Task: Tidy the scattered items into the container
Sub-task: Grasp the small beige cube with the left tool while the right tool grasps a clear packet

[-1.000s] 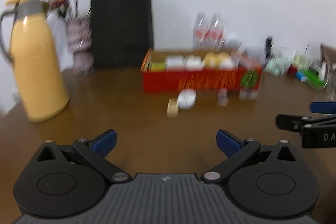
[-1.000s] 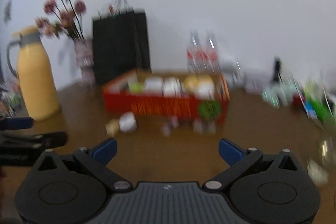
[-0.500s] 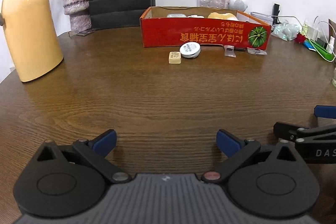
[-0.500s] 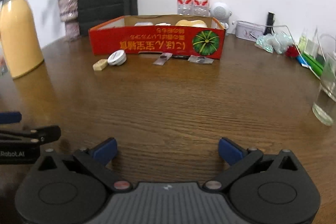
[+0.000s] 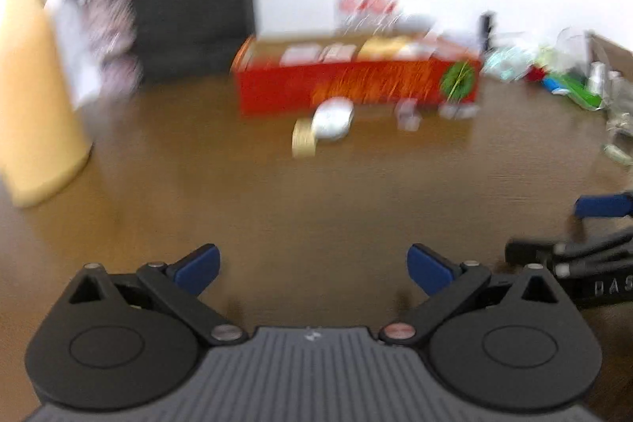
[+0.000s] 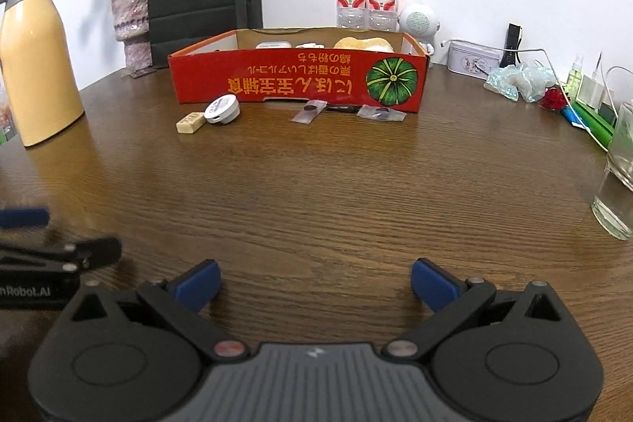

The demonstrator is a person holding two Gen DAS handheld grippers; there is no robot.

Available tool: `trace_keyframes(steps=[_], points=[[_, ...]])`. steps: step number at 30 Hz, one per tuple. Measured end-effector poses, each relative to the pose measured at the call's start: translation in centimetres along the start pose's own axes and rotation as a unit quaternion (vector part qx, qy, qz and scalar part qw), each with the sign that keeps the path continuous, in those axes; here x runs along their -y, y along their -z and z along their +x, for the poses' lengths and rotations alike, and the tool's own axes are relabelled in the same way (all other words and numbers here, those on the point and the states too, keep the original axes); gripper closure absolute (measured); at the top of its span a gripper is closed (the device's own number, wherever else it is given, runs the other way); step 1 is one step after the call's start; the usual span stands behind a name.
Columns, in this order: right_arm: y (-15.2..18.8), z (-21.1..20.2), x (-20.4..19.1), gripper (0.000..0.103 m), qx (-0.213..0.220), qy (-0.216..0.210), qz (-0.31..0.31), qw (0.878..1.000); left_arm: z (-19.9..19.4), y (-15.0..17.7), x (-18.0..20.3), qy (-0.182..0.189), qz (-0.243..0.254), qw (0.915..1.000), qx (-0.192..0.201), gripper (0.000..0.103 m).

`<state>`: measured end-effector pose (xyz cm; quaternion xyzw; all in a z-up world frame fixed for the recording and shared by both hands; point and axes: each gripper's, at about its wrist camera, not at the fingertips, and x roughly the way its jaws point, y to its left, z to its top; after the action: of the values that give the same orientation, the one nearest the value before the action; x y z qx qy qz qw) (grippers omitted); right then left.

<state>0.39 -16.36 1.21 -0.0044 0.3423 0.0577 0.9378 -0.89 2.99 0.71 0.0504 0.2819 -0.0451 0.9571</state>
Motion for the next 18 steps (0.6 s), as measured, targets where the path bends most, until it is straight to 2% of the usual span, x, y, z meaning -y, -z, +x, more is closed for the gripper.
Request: trace_keyframes(steps=[2, 3, 5, 6, 7, 9, 12, 13, 14, 16, 18], points=[[-1.1, 0.3, 1.0, 0.004, 0.004, -0.012, 0.001, 1.0, 1.5, -2.6, -1.2, 0.019, 0.003, 0.9997, 0.017, 0.0], [-1.9, 0.4, 1.7, 0.004, 0.011, -0.015, 0.003, 1.0, 2.8, -3.8, -1.8, 0.031, 0.006, 0.9994, 0.013, 0.001], [-3.7, 0.9, 3.1, 0.004, 0.032, -0.01, 0.007, 0.999, 5.7, -5.8, -2.6, 0.046, 0.002, 0.9989, -0.009, 0.016], [-4.6, 1.2, 3.9, 0.005, 0.042, -0.002, 0.008, 0.999, 7.1, -6.5, -2.7, 0.048, -0.001, 0.9987, -0.017, 0.02], [-5.5, 1.7, 4.7, 0.006, 0.052, 0.008, 0.01, 0.999, 8.2, -6.9, -2.8, 0.048, -0.002, 0.9986, -0.024, 0.028], [-7.1, 2.7, 6.2, 0.012, 0.068, 0.031, 0.02, 0.997, 10.2, -7.3, -2.8, 0.051, 0.001, 0.998, -0.037, 0.03], [-9.3, 4.7, 8.1, 0.015, 0.073, 0.022, 0.03, 0.997, 11.9, -7.1, -3.2, 0.054, -0.012, 0.9977, -0.038, 0.033], [-10.0, 5.4, 8.4, 0.016, 0.072, 0.014, 0.029, 0.997, 12.3, -7.0, -3.4, 0.058, -0.017, 0.9973, -0.041, 0.046], [-10.7, 6.4, 8.7, 0.019, 0.07, 0.007, 0.025, 0.997, 12.6, -6.8, -3.5, 0.063, -0.02, 0.9966, -0.048, 0.067], [-11.8, 8.5, 8.9, 0.026, 0.064, -0.003, 0.008, 0.998, 12.8, -6.6, -3.7, 0.057, -0.013, 0.9974, -0.043, 0.077], [-12.5, 10.6, 8.6, 0.046, 0.046, -0.003, -0.014, 0.999, 12.7, -6.6, -4.1, 0.058, -0.02, 0.9972, -0.043, 0.081]])
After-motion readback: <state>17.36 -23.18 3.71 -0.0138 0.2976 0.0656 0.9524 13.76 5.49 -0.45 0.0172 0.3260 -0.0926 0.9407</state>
